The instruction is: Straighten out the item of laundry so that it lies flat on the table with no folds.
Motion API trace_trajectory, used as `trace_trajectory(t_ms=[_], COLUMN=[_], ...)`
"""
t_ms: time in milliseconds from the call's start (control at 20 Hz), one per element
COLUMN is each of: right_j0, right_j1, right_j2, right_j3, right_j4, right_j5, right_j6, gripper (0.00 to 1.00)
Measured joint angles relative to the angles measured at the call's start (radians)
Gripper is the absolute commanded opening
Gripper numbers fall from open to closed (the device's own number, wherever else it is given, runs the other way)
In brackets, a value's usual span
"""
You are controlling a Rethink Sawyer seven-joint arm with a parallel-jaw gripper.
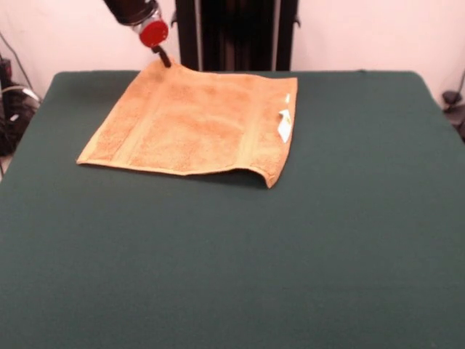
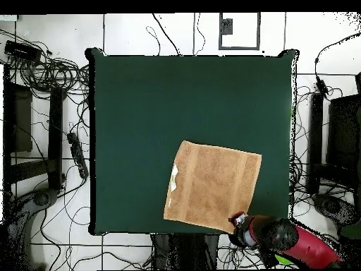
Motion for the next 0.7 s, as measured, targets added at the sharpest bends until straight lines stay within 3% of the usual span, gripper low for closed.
trace_trajectory(t_ms=[700], right_j0=[-0.005], right_j1=[0.000], right_j2=[0.033], right_j3=[-0.018], right_j4=[-0.012], right_j5=[0.000], right_j6=[0.000], gripper=[1.00])
